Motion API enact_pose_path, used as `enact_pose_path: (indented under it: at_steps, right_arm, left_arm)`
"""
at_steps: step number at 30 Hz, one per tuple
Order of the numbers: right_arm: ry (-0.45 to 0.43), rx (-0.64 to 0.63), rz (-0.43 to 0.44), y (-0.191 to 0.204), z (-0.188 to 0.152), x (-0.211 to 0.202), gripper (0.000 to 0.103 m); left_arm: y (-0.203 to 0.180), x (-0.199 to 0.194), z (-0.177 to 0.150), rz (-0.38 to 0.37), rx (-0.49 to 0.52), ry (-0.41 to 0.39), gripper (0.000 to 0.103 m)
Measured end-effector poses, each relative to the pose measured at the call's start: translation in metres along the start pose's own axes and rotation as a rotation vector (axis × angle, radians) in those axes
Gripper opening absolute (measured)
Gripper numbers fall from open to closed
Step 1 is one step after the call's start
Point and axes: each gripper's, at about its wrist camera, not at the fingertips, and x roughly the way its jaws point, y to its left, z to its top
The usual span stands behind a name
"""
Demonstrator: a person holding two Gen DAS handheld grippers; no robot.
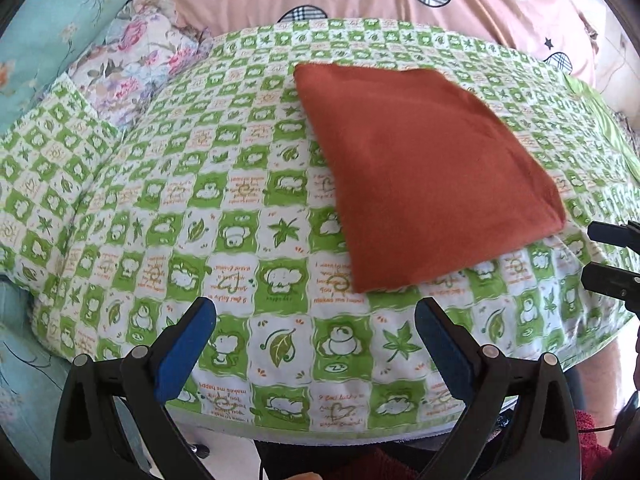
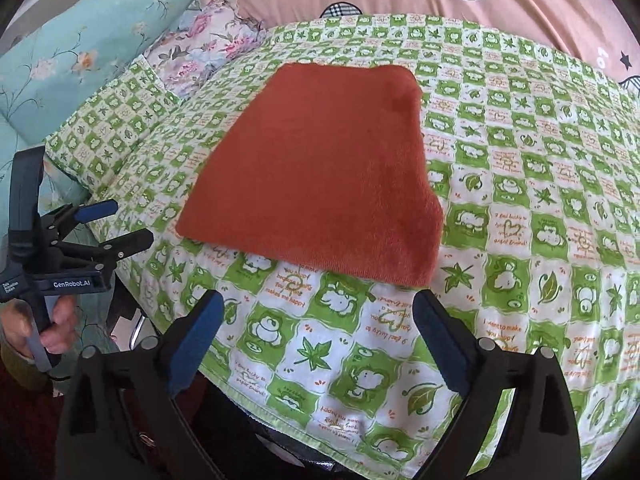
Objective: Fold small clothes
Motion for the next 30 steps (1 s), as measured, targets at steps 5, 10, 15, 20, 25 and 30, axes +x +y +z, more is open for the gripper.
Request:
enact_pose_path:
  at_steps: [5, 10, 15, 20, 25, 30]
  right_arm:
    - [-0.028, -0.028, 0.007, 0.003, 0.014, -0.007, 0.099]
    - [-0.015, -0.033, 0.004, 0.004, 0.022, 0.007, 0.101]
    - [0.006, -0.036, 0.01, 0.006, 0.025, 0.022, 0.101]
    - [0.012, -0.041, 0.018, 0.008, 0.029, 0.031, 0.101]
    - [0.014, -0.045, 0.021, 0.007, 0.037, 0.036, 0.101]
    - [0.005, -0.03, 0.027, 0.004, 0.046, 0.039, 0.101]
  left_arm:
    - [-0.005, -0.011, 0.013, 0.013, 0.031, -0.038, 0.101]
    - [-0.006, -0.006, 0.022, 0.022, 0.035, -0.053, 0.102]
    - [-0.008, 0.006, 0.028, 0.026, 0.044, -0.049, 0.102]
    - [-0.011, 0.012, 0.032, 0.035, 0.047, -0.049, 0.102]
    - [-0.01, 0.017, 0.035, 0.039, 0.041, -0.043, 0.102]
    - [-0.009, 0.021, 0.039, 0.041, 0.035, -0.038, 0.102]
